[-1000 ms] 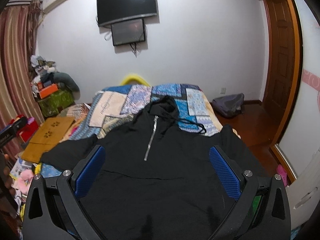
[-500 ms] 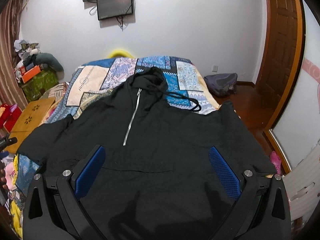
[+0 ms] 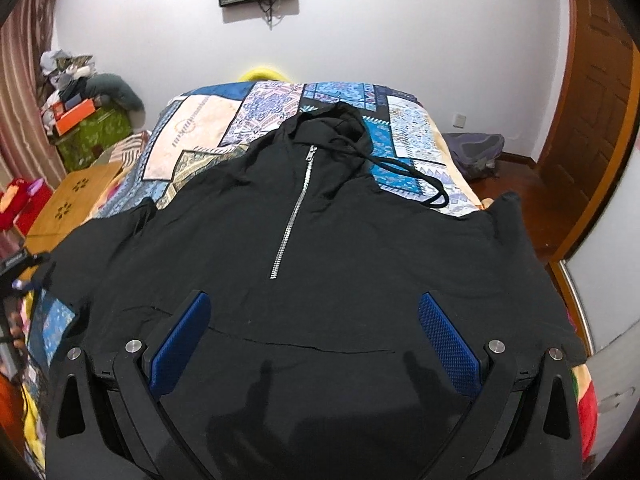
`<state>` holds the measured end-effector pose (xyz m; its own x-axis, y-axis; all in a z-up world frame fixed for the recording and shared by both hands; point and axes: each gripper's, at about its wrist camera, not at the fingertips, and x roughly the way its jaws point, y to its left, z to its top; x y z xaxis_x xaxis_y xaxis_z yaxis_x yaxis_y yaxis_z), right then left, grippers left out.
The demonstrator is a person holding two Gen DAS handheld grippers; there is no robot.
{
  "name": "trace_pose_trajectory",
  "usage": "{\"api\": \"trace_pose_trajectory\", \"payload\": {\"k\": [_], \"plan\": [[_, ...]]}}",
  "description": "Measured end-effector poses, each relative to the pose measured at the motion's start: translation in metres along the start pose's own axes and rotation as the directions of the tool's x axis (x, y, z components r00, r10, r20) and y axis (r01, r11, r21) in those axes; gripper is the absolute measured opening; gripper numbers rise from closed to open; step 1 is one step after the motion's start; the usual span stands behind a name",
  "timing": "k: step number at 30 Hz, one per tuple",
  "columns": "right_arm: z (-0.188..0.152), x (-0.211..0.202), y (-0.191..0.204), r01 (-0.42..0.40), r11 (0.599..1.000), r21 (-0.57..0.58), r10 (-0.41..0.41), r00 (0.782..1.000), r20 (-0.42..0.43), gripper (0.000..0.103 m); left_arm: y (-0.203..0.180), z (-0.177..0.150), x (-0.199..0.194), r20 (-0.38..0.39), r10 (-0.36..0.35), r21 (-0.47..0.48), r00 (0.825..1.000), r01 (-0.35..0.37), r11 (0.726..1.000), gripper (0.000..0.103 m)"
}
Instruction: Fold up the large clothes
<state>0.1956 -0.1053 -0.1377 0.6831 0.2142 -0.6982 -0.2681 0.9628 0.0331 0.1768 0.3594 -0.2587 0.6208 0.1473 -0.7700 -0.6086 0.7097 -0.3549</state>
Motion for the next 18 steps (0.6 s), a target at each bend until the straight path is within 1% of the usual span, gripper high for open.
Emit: {"api": "trace_pose_trajectory", "payload": {"k": [1,2,4,5,6,8,11,13,15,16,18], "plan": [[0.0,0.0,0.001,0.001,1.0,-0.005,-0.001,1.0,-0.002,0.103,-0.007,0.002,0.0,0.014,0.048,0.044,0.999,-0.049,0.998,0.046],[0.0,0.0,0.002,0.001,1.0,-0.01,-0.001,1.0,-0.002,0.103,-0.009,0.003,-0.001,0.022,0.067,0.065,0.998,-0.068,0.996,0.041],[0.0,-0.003,0.003,0.001,1.0,-0.016,-0.001,1.0,-0.003,0.103,-0.021,0.008,-0.004,0.041,0.104,0.134,0.994,-0.109,0.985,0.018],[0.002,-0.003,0.003,0.001,1.0,-0.017,-0.001,1.0,-0.001,0.103,-0.025,0.01,-0.006,0.044,0.106,0.158,0.993,-0.112,0.981,0.017],[0.004,-0.003,0.004,0.001,1.0,-0.018,-0.001,1.0,0.001,0.103,-0.035,0.012,-0.011,0.063,0.113,0.199,0.992,-0.124,0.972,0.016],[0.005,-0.006,0.002,0.001,1.0,-0.013,-0.001,1.0,0.005,0.103,-0.047,0.016,-0.02,0.094,0.115,0.235,0.989,-0.134,0.963,0.013],[0.004,-0.015,-0.001,-0.008,1.0,0.009,0.008,1.0,0.022,0.103,-0.072,0.023,-0.041,0.141,0.061,0.268,0.988,-0.098,0.959,0.009],[0.004,-0.018,-0.001,-0.006,1.0,0.015,0.006,0.999,0.033,0.103,-0.093,0.026,-0.059,0.165,0.001,0.281,0.986,-0.048,0.959,0.008],[0.002,-0.021,-0.003,-0.004,1.0,0.021,0.003,0.999,0.037,0.103,-0.115,0.027,-0.072,0.167,-0.07,0.297,0.983,0.018,0.955,0.008],[0.002,-0.022,-0.005,-0.005,1.0,0.025,0.004,0.999,0.036,0.103,-0.129,0.026,-0.079,0.164,-0.112,0.315,0.98,0.056,0.947,0.008],[0.002,-0.025,-0.008,-0.013,0.999,0.039,0.011,0.999,0.033,0.103,-0.155,0.02,-0.089,0.158,-0.162,0.357,0.974,0.096,0.929,0.008]]}}
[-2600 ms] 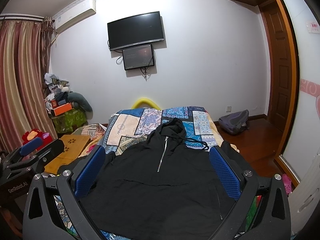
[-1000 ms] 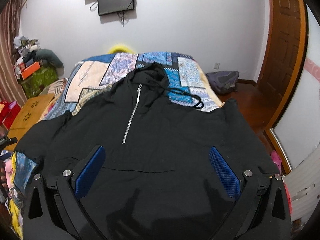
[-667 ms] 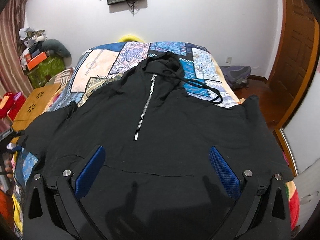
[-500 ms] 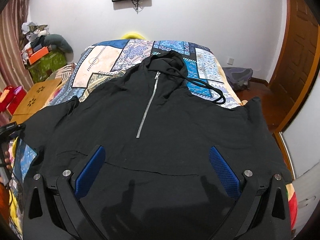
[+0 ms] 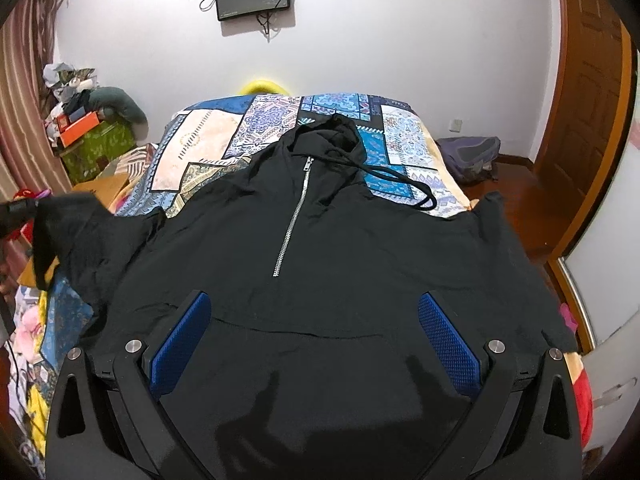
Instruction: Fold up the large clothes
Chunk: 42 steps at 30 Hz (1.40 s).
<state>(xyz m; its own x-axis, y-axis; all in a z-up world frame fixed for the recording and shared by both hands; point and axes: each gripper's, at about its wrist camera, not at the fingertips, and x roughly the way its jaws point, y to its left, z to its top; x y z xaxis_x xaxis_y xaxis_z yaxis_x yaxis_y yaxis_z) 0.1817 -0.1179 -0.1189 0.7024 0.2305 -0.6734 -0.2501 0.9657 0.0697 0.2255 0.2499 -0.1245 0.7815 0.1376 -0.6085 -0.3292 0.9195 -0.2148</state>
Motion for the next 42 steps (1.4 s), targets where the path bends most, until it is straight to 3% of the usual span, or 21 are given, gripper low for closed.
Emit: {"api": "trace_pose_trajectory", "payload": {"k": [5,11,14,16,21,23,25,26,32,34,36,40,42], "plan": [[-0.001,-0.011,-0.007,0.001,1.0,0.005,-0.001,1.0,0.024,0.103,-0.074,-0.01,-0.004,-0.022,-0.117,0.115,0.993,0.118,0.986,0.007],[-0.006,-0.01,-0.014,0.018,0.999,-0.026,-0.018,1.0,0.012,0.103,-0.146,-0.045,0.017,-0.145,-0.192,0.214,0.971,0.22,0.952,0.007],[-0.011,-0.007,-0.018,0.026,0.999,-0.037,-0.026,1.0,-0.005,0.103,-0.169,-0.07,0.031,-0.232,-0.227,0.215,0.946,0.277,0.936,0.007],[-0.016,-0.007,-0.022,0.026,0.999,-0.044,-0.027,1.0,-0.015,0.103,-0.184,-0.088,0.044,-0.313,-0.239,0.21,0.919,0.313,0.926,0.008],[-0.023,0.006,-0.027,-0.019,0.999,-0.029,0.016,0.997,-0.074,0.103,-0.202,-0.129,0.059,-0.413,-0.188,0.249,0.891,0.309,0.918,0.008],[-0.026,0.009,-0.029,-0.025,0.999,-0.027,0.023,0.996,-0.091,0.103,-0.206,-0.141,0.063,-0.457,-0.177,0.254,0.872,0.318,0.913,0.013],[-0.027,0.011,-0.03,-0.037,0.999,-0.018,0.035,0.995,-0.098,0.103,-0.203,-0.151,0.065,-0.511,-0.19,0.226,0.838,0.345,0.911,0.028],[-0.027,0.012,-0.03,-0.049,0.999,-0.011,0.047,0.994,-0.101,0.103,-0.202,-0.153,0.064,-0.514,-0.193,0.221,0.836,0.347,0.911,0.03],[-0.016,0.008,-0.02,-0.066,0.997,-0.041,0.062,0.994,-0.087,0.103,-0.179,-0.142,0.029,-0.446,-0.174,0.252,0.878,0.31,0.917,0.037],[-0.007,0.004,-0.011,-0.073,0.994,-0.076,0.068,0.995,-0.067,0.103,-0.163,-0.13,0.01,-0.387,-0.164,0.261,0.907,0.278,0.924,0.053],[0.002,0.004,0.0,-0.085,0.99,-0.108,0.079,0.995,-0.054,0.103,-0.149,-0.115,0.001,-0.333,-0.146,0.266,0.932,0.241,0.934,0.061],[0.017,0.01,0.03,-0.123,0.976,-0.18,0.116,0.992,-0.045,0.103,-0.109,-0.09,-0.023,-0.232,-0.082,0.255,0.969,0.142,0.957,0.064],[0.023,0.016,0.049,-0.162,0.963,-0.215,0.152,0.987,-0.061,0.103,-0.087,-0.083,-0.031,-0.199,-0.049,0.251,0.979,0.099,0.963,0.064]]}}
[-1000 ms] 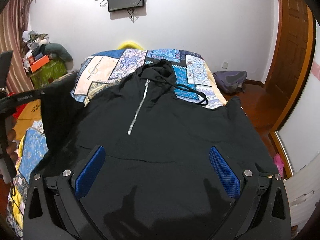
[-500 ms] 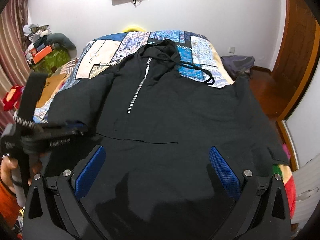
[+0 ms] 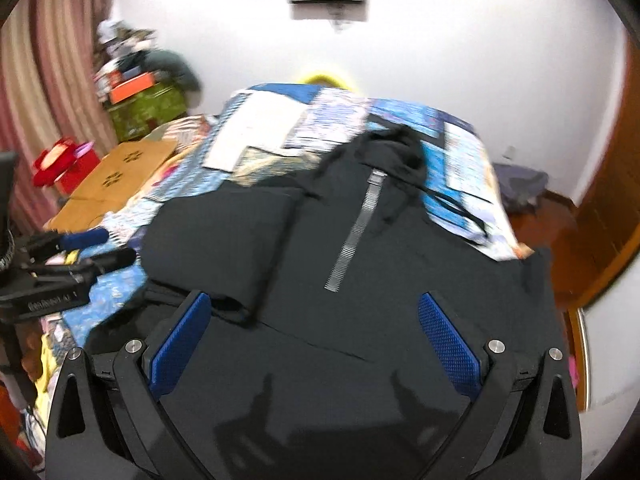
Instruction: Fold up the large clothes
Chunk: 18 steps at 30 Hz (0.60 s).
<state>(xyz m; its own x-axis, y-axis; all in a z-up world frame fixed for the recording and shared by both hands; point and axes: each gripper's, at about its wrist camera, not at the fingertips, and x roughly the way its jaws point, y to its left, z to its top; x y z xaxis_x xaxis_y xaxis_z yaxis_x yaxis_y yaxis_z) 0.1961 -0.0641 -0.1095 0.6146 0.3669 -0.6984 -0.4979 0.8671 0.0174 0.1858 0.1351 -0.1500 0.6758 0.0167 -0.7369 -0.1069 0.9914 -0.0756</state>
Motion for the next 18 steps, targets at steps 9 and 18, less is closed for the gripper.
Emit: {"api": "trace_pose_trajectory", "payload": {"k": [9,18], "plan": [[0.02,0.069,0.079,-0.163,0.975,-0.148,0.139,0.977,-0.159,0.103,0.081,-0.016,-0.022,0.024,0.107,-0.088,0.994,-0.105,0.991,0.067],[0.013,0.131,0.151,-0.247,0.928,-0.278,0.16,0.939,-0.304,0.101,0.116,-0.037,-0.003,-0.037,0.151,-0.131,0.988,-0.155,0.979,0.067]]}}
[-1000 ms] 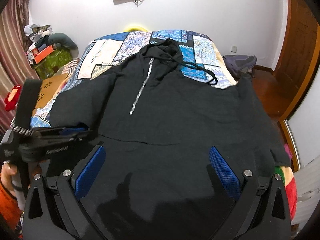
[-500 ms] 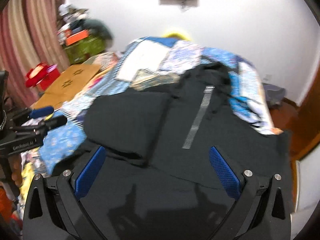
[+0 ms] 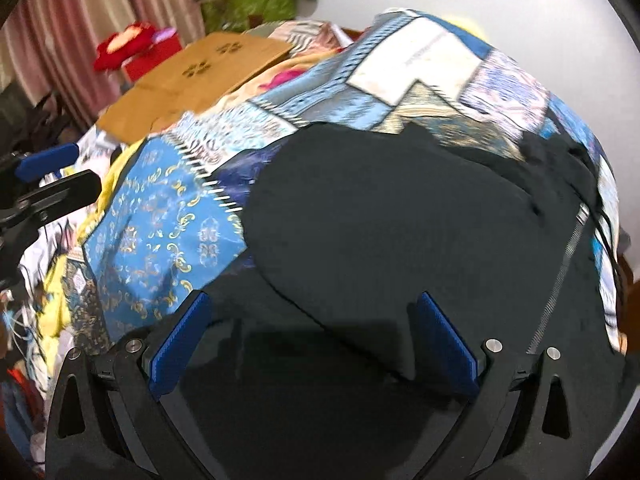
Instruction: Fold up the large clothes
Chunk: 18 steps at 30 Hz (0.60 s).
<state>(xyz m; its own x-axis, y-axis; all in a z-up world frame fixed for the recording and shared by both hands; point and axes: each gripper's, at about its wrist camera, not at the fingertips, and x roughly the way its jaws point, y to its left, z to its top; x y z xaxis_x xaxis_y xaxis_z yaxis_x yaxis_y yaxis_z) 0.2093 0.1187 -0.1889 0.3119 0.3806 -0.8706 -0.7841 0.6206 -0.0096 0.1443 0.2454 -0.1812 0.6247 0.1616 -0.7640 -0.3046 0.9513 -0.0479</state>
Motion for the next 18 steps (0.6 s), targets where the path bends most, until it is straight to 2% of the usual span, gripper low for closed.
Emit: {"api": "trace_pose_trajectory", "payload": {"k": [5,7,9,10,12,13,14,15,16,18], "plan": [[0.015,0.033,0.015,0.009,0.997,-0.077,-0.014,0.998,-0.061,0.101,0.009,-0.006,0.01,-0.025,0.006,-0.016,1.0,-0.006,1.0,0.067],[0.018,0.046,0.018,0.052,0.993,-0.11,-0.06,0.996,-0.073,0.096,0.012,-0.008,0.014,-0.034,0.005,-0.027,0.999,-0.006,1.0,0.067],[0.018,0.053,0.02,0.099,0.984,-0.147,-0.11,0.992,-0.067,0.086,0.014,-0.01,0.017,-0.041,-0.002,-0.039,0.999,0.0,0.999,0.067],[0.018,0.056,0.021,0.127,0.978,-0.167,-0.138,0.989,-0.058,0.076,0.015,-0.01,0.019,-0.046,-0.005,-0.044,0.999,0.003,0.999,0.067],[0.016,0.055,0.019,0.139,0.973,-0.183,-0.148,0.988,-0.04,0.068,0.015,-0.012,0.021,-0.055,-0.008,-0.049,0.998,0.005,0.999,0.068],[0.016,0.053,0.017,0.13,0.976,-0.176,-0.138,0.99,-0.031,0.057,0.015,-0.012,0.023,-0.06,-0.009,-0.05,0.998,0.006,0.999,0.067],[0.016,0.048,0.015,0.114,0.98,-0.164,-0.118,0.993,-0.019,0.043,0.014,-0.013,0.024,-0.064,-0.012,-0.052,0.998,0.008,0.999,0.067],[0.017,0.043,0.014,0.087,0.985,-0.15,-0.09,0.996,-0.012,0.034,0.012,-0.014,0.026,-0.071,-0.016,-0.052,0.997,0.012,0.999,0.067],[0.016,0.034,0.011,0.063,0.99,-0.126,-0.063,0.998,-0.002,0.027,0.011,-0.014,0.027,-0.075,-0.019,-0.052,0.997,0.015,0.999,0.068],[0.016,0.016,0.001,0.007,0.998,-0.065,-0.005,0.999,0.034,0.023,0.006,-0.016,0.03,-0.085,-0.026,-0.047,0.996,0.022,0.999,0.068]]}}
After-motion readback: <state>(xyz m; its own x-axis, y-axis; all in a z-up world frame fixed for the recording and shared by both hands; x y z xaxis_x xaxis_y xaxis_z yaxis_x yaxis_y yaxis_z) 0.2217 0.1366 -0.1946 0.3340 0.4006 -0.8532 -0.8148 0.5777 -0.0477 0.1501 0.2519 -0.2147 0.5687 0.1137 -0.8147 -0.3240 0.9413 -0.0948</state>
